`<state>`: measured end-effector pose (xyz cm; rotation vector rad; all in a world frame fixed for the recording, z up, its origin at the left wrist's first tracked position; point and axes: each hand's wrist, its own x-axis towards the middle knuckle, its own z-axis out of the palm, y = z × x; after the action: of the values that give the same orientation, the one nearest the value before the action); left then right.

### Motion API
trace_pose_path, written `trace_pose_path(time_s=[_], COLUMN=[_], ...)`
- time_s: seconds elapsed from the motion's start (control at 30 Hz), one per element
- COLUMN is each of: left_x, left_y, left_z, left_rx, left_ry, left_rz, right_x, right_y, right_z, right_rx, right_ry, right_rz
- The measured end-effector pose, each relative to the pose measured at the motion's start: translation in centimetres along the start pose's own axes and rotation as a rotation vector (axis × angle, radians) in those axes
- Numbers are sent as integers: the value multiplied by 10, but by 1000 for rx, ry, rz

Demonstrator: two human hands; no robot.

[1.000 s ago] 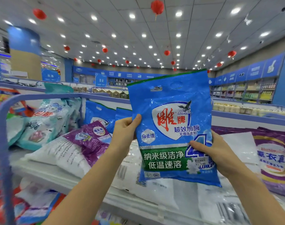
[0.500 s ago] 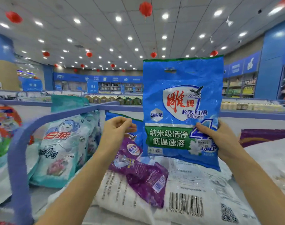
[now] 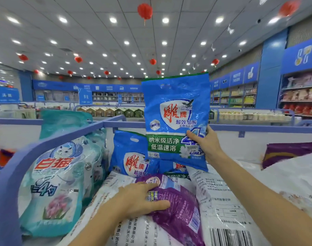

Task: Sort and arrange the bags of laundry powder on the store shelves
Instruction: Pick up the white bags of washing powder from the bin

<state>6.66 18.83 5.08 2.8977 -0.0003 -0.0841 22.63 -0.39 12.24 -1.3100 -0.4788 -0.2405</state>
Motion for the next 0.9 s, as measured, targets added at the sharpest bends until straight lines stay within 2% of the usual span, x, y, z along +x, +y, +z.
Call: trace_pose_path(time_s=[0.17, 0.27, 0.43, 0.5, 0.67, 0.8, 0.9], left_x=[-22, -28, -26, -25, -20, -21, -23], left_y=[5, 11, 17, 17, 14, 13, 18], left_z=[4, 7, 14, 19, 27, 23, 21], left_rx=[-64, -70, -27, -9, 59, 146, 196], left_ry=[-4, -12, 12, 55, 165, 230, 285], left_rz=[32, 18, -101, -123, -136, -119, -109], right_x=[7, 5, 1, -4, -11, -8, -9], right_y=[19, 28, 56, 76, 107, 108, 98], right_z=[37, 64, 90, 89, 81, 78, 77], right_rx=[-125, -106, -89, -143, -304, -262, -329], right_ry=[-85, -151, -216, -231, -407, -402, -385], right_rz=[-24, -58, -37, 35, 225, 471, 559])
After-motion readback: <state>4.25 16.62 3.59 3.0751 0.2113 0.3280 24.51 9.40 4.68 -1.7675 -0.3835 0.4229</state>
